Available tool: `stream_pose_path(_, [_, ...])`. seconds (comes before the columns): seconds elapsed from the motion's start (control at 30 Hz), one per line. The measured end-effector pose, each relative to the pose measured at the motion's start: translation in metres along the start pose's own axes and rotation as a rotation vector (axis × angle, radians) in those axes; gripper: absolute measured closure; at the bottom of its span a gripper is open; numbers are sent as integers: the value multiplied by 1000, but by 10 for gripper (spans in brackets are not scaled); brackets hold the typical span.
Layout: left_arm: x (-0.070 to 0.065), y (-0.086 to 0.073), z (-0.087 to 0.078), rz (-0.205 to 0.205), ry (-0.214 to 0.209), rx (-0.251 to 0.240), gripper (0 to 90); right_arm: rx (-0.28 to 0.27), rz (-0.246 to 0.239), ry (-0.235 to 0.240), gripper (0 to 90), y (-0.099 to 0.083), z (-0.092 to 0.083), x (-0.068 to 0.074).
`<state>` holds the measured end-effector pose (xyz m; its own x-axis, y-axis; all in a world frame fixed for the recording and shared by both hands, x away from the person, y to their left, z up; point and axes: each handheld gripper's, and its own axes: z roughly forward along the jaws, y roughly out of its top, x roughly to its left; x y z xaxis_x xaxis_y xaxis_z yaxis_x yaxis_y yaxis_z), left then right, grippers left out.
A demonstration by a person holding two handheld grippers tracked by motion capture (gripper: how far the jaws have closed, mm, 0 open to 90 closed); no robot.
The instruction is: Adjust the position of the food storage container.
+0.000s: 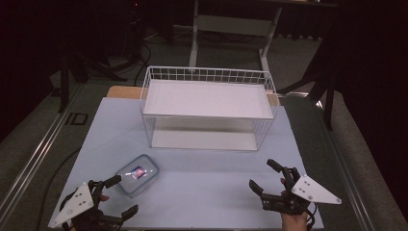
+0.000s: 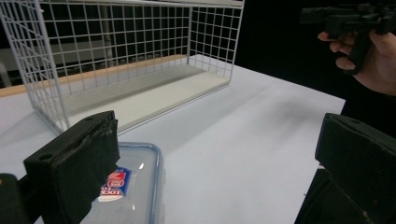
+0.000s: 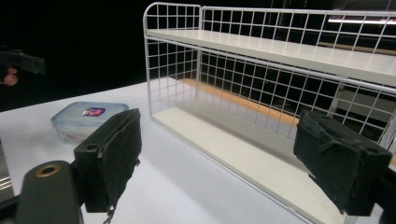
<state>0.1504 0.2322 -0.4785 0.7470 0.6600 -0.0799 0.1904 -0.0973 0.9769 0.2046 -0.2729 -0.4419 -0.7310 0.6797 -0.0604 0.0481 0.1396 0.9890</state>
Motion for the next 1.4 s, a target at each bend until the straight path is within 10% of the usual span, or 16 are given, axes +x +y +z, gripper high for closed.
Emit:
stream_pose_path(0.47, [17,3,-10,-9,1,52,87,-5,-9,11,135,3,5,8])
stream_pose_path(0.93, [58,-35,-28,-40,80,341,900,0,-10,34,136,2,8,10])
stream_pose_path(1.13, [67,-48,-14,-54,89,503,900,1,-6,34,136,2,8,10])
stream_pose_path(1.4, [78,-49,4,-56,96,532,900,2,-7,33,136,1,6,8])
